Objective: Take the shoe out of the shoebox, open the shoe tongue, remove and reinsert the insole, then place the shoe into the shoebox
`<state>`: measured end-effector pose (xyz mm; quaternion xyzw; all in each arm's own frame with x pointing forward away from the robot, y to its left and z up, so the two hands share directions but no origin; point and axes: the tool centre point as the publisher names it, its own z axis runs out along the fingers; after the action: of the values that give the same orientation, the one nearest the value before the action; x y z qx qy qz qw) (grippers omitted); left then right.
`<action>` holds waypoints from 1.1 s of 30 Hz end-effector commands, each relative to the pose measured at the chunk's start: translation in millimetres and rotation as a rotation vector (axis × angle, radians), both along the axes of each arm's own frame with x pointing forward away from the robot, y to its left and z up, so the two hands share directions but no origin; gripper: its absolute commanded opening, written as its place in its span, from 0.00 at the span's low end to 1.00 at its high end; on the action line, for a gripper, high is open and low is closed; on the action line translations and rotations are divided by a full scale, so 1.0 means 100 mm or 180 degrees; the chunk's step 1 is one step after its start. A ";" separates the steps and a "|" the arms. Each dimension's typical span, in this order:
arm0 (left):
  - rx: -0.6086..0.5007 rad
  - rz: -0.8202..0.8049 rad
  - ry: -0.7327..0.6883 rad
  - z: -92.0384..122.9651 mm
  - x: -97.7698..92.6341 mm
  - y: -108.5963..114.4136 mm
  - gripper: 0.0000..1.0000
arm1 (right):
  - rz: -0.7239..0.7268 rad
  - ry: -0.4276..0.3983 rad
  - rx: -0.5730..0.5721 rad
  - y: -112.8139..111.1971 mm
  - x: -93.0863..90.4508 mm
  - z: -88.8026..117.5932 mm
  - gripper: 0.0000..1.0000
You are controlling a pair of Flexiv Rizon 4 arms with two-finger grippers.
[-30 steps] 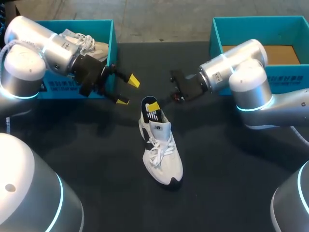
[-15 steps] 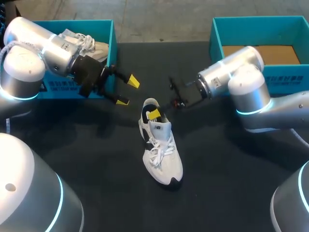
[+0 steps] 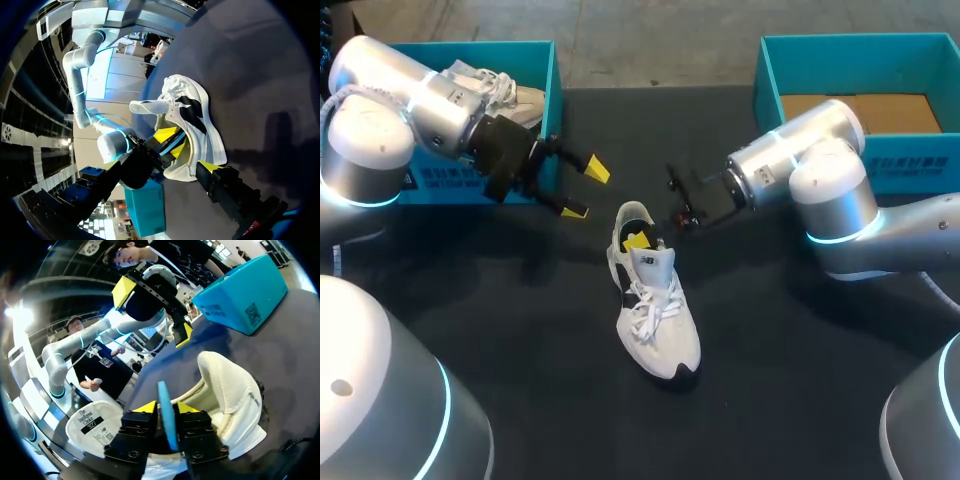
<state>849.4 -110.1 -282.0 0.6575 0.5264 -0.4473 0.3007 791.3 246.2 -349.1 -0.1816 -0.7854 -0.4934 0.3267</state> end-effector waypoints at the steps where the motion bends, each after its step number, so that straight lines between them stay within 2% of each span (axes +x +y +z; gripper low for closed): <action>1: -0.0008 -0.0006 -0.0005 -0.01 -0.01 0.01 1.00 | -0.0053 -0.0074 -0.0053 0.01 -0.01 0.11 0.32; 9: -0.0025 -0.0015 -0.0022 -0.01 0.00 0.04 1.00 | -0.0106 -0.0213 -0.0103 0.00 0.02 0.23 0.38; 24: -0.0001 -0.0009 -0.0033 0.01 0.00 0.06 1.00 | -0.0282 -0.0262 -0.0129 -0.20 0.13 0.20 0.38; 28: 0.0002 0.0001 -0.0033 0.02 0.00 0.06 1.00 | -0.0297 -0.0275 -0.0137 -0.23 0.16 0.20 0.31; 33: 0.0000 0.0010 -0.0024 0.00 -0.01 0.06 1.00 | -0.0231 -0.0292 -0.0124 -0.18 0.21 0.20 0.00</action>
<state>850.2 -104.2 -281.3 0.6583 0.5252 -0.4465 0.3023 808.3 224.1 -328.3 -0.1969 -0.8002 -0.5007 0.2648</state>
